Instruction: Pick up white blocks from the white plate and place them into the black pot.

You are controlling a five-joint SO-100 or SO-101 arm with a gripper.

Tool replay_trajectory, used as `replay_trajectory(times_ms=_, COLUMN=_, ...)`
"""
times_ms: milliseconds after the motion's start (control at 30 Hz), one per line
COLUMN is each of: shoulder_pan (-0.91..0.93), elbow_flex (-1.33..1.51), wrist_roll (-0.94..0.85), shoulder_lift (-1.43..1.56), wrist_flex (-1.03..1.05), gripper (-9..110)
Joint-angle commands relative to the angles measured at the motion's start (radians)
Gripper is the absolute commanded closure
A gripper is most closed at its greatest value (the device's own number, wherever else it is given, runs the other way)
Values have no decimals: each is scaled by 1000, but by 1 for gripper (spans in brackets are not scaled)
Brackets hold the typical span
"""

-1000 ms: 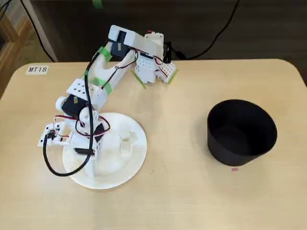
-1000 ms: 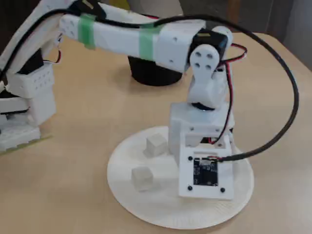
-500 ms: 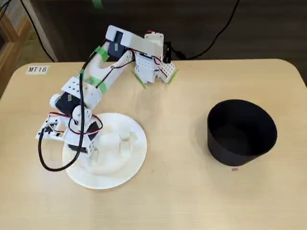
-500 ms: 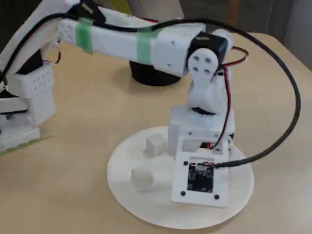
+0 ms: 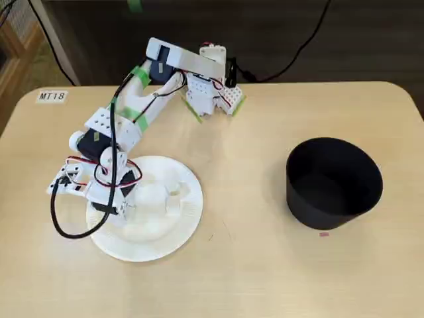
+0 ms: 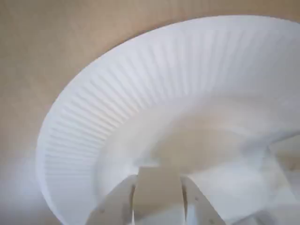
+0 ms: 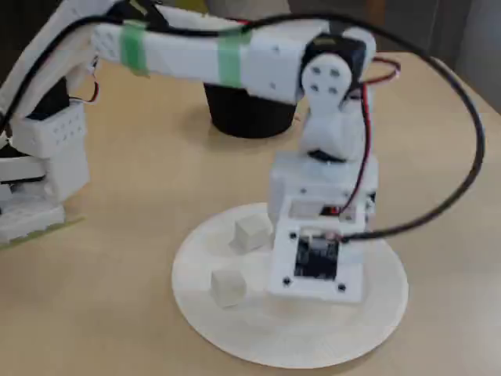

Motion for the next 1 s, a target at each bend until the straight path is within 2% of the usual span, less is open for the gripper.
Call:
replay_trajectory(times_ms=0, shoulder_pan=-67, elbow_flex=-31, wrist_roll=46, shoulder_lift=341, wrist_flex=-9, gripper=104)
replay_trajectory(times_ms=100, shoulder_pan=-172, elbow_flex=8, wrist_roll=92, shoulder_lift=578, wrist_flex=-6, gripper=104)
replay_trajectory(times_ms=200, shoulder_pan=-350, elbow_flex=164, wrist_roll=130, shoulder_lift=815, wrist_flex=-28, gripper=104)
replay_trajectory(times_ms=267, shoulder_pan=-514, elbow_flex=387, wrist_roll=178, shoulder_lift=1005, wrist_flex=-107, gripper=104)
replay_trajectory(times_ms=400, shoulder_pan=-884, elbow_flex=953, wrist_roll=336, shoulder_lift=1345, wrist_flex=-431, gripper=104)
replay_trajectory(times_ms=500, shoulder_pan=-1078, elbow_flex=1158, wrist_roll=334, shoulder_lift=1347, wrist_flex=-620, gripper=104)
replay_trajectory(times_ms=600, shoulder_pan=-1172, elbow_flex=1296, wrist_roll=331, shoulder_lift=1322, wrist_flex=-815, gripper=104)
replay_trajectory(times_ms=833, shoulder_pan=-1209, elbow_flex=1338, wrist_roll=285, shoulder_lift=1132, wrist_flex=-1003, gripper=104)
replay_trajectory(times_ms=967, shoulder_pan=-1195, elbow_flex=1324, wrist_roll=279, shoulder_lift=1065, wrist_flex=-1042, gripper=102)
